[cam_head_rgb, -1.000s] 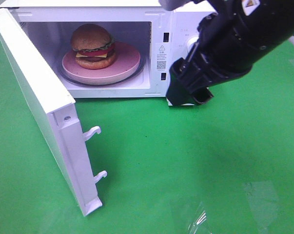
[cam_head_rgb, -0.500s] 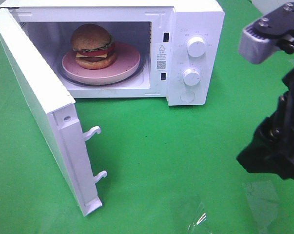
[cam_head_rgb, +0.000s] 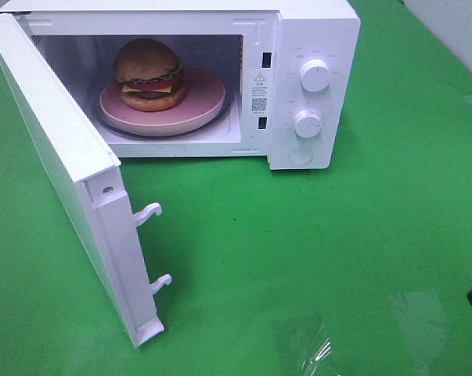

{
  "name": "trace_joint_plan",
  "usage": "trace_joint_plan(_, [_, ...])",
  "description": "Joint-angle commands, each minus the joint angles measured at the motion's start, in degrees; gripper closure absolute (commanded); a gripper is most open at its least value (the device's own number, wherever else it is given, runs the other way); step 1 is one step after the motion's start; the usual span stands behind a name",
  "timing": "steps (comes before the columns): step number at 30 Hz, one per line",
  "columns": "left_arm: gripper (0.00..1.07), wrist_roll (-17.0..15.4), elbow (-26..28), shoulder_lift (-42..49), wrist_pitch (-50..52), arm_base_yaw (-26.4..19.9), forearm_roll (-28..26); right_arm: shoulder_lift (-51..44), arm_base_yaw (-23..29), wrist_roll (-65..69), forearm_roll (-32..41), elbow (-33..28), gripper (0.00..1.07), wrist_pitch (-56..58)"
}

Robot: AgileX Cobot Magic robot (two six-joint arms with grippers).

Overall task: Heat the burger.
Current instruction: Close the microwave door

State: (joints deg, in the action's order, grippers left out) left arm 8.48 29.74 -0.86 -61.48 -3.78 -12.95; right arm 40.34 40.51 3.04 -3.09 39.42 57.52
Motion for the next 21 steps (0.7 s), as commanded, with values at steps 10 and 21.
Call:
trace_joint_plan(10, [0.26,0.11,-0.17,0.11,0.0,-0.11,-0.11,-14.67,-16.62,1.43,0.4,-6.3,0.31,-1.49])
trace_joint_plan(21, [0.26,0.11,-0.17,0.11,0.0,-0.11,-0.11,-31.97,-32.37,2.98,0.46,-11.06,0.31,-2.64])
